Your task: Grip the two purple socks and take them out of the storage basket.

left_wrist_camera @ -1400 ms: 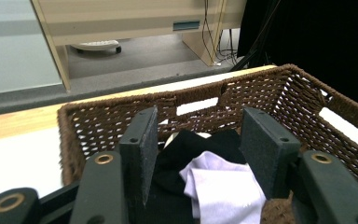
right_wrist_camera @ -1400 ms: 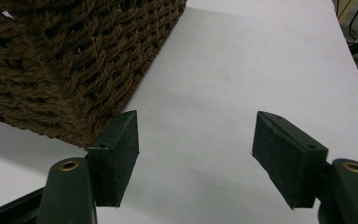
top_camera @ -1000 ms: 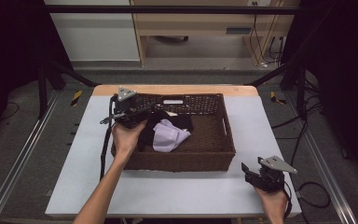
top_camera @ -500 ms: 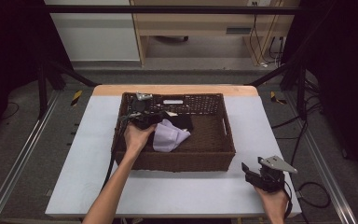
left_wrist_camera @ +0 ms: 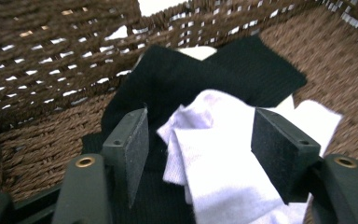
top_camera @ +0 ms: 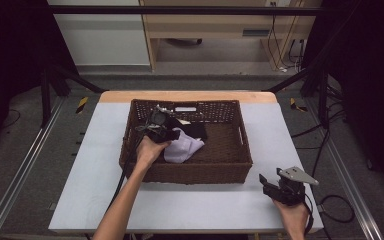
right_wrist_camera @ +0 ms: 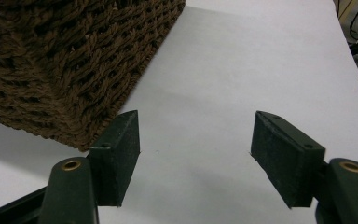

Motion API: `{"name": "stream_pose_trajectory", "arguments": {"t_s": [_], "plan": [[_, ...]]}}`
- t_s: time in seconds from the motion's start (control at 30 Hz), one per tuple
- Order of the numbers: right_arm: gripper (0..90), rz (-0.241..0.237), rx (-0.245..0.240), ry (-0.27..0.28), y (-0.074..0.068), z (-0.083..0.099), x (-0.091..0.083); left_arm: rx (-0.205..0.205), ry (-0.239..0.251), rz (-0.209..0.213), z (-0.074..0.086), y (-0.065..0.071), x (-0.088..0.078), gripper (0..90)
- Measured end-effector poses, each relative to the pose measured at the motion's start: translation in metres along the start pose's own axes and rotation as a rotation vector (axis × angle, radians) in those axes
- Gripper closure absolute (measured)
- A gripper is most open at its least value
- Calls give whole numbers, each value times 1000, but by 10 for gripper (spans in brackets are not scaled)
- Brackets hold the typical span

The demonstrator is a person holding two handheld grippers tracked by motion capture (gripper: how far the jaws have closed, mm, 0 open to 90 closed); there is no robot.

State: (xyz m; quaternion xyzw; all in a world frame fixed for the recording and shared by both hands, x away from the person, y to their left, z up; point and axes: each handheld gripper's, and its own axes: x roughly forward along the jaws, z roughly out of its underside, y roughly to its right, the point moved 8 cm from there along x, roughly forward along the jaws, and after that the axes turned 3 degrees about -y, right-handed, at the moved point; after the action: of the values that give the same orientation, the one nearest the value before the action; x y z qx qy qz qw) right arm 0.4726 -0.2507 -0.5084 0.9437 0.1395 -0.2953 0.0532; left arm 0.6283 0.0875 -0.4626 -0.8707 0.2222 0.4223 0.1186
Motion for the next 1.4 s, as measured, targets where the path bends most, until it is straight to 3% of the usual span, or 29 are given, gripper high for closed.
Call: {"name": "stream_pose_trajectory", "arguments": {"t_s": [0.33, 0.47, 0.57, 0.67, 0.83, 0.87, 0.97, 1.0, 1.2, 1.4], "plan": [[327, -1, -3, -3, -1, 0, 1, 100, -107, -67, 12, 4, 14, 369], [327, 0, -6, -3, -1, 0, 1, 110, -166, -77, 18, 4, 20, 387], [326, -3, -4, -2, -1, 0, 1, 97, -213, -60, 22, 5, 23, 428], [327, -4, -4, -2, -1, 0, 1, 85, -259, -38, 26, 6, 24, 508], [329, -4, -2, -1, -1, 0, 0, 48, -277, 4, 26, 6, 22, 750], [329, -3, -3, 0, -1, 0, 0, 32, -258, 29, 25, 6, 19, 773], [330, -1, -3, -1, -1, 0, 0, 21, -228, 41, 23, 6, 16, 794], [330, 1, -3, -1, -1, 0, 0, 4, -179, 50, 19, 5, 11, 798], [330, 5, -2, -2, 1, 1, -1, -27, 9, 48, 4, 1, -10, 802], [330, 7, -1, -1, 2, 1, 0, -16, 188, 45, -12, 0, -35, 804]]}}
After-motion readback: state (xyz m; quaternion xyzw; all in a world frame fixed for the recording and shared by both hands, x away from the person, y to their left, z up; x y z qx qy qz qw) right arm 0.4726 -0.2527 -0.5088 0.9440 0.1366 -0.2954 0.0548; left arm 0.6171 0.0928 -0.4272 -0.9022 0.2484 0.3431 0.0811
